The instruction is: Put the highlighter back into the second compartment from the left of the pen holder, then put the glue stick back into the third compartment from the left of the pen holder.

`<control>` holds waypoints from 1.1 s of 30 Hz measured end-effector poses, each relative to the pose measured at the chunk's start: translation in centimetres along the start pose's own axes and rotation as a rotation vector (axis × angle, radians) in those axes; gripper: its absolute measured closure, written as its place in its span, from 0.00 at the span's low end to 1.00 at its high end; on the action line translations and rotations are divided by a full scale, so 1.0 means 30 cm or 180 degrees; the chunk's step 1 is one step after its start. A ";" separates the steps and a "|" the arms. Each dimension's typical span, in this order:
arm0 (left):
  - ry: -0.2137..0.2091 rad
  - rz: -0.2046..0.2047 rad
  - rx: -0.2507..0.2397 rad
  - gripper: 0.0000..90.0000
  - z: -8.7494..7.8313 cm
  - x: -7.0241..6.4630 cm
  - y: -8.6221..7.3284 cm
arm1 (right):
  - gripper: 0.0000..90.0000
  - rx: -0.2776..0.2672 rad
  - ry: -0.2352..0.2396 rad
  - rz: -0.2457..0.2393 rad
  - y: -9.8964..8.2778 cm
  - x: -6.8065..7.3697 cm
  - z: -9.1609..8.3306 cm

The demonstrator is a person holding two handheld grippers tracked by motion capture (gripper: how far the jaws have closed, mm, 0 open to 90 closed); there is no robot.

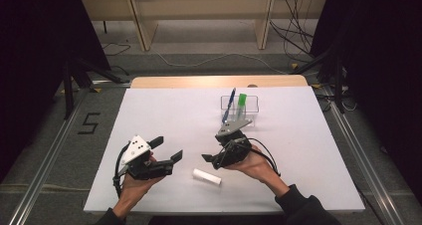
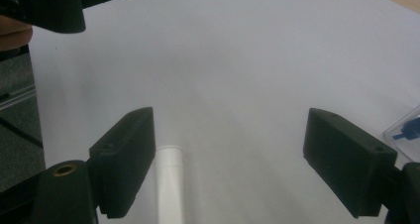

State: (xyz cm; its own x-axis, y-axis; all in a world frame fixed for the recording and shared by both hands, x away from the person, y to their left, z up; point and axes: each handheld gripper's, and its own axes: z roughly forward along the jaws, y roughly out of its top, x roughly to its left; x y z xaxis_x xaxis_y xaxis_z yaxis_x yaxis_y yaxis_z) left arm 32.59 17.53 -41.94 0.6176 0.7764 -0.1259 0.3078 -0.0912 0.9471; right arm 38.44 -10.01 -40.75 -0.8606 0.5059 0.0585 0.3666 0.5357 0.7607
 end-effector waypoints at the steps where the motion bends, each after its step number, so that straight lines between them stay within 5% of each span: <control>1: 0.0004 -0.0020 -0.0012 0.18 0.001 0.000 0.000 | 0.24 0.0021 0.0015 -0.0008 -0.001 0.004 0.003; 33: 0.0079 -0.0049 -0.0054 0.18 -0.004 0.007 -0.002 | 0.28 0.0699 0.0211 -0.0334 -0.020 0.077 0.130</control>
State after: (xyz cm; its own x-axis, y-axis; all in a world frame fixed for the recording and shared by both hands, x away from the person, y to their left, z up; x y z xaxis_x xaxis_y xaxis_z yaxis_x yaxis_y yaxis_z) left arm 32.61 17.80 -42.00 0.5947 0.7928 -0.1333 0.3046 -0.0687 0.9500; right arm 37.62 -6.52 -43.59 -0.9167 0.3980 0.0344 0.3356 0.7207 0.6065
